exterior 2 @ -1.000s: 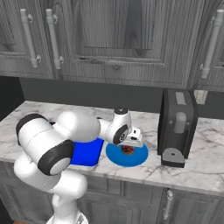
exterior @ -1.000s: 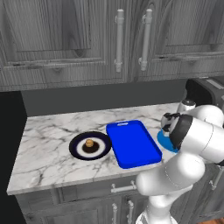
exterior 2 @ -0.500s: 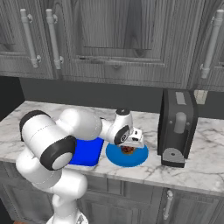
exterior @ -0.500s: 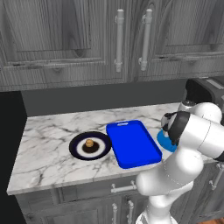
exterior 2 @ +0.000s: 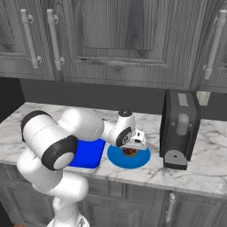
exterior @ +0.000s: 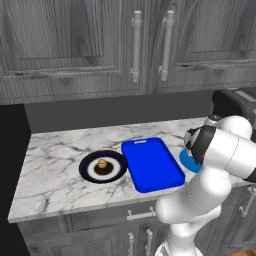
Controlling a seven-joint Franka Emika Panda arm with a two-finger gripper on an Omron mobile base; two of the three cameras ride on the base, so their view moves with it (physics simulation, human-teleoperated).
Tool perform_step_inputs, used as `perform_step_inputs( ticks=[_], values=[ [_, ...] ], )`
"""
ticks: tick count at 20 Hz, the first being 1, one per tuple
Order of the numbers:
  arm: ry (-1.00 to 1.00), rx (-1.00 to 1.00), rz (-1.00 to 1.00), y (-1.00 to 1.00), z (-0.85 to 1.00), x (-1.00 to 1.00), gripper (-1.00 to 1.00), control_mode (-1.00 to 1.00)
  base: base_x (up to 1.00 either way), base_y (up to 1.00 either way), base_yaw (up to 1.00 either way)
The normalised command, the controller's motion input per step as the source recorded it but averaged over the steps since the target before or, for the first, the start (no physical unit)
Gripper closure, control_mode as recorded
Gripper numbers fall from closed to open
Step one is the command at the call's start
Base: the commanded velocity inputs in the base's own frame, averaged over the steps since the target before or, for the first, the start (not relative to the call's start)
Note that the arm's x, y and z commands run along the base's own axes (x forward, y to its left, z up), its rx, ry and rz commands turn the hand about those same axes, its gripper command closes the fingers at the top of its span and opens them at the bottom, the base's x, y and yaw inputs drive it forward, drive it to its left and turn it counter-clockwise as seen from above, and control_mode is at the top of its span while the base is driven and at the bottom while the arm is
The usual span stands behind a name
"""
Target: Move the dessert items from the plates to the tray.
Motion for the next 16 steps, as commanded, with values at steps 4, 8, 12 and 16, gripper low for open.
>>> perform_step_inputs(
  ticks=[4,8,12,16],
  values=[
    [0.0,0.0,0.0,0.0,0.0,0.0,1.0,-1.0,0.0,0.0,0.0],
    [0.0,0.0,0.0,0.0,0.0,0.0,1.0,-1.0,0.0,0.0,0.0],
    [0.0,0.0,0.0,0.01,0.0,0.0,1.0,-1.0,0.0,0.0,0.0],
    [-0.02,0.0,0.0,0.19,0.33,-0.12,1.0,-1.0,0.0,0.0,0.0]
  ],
)
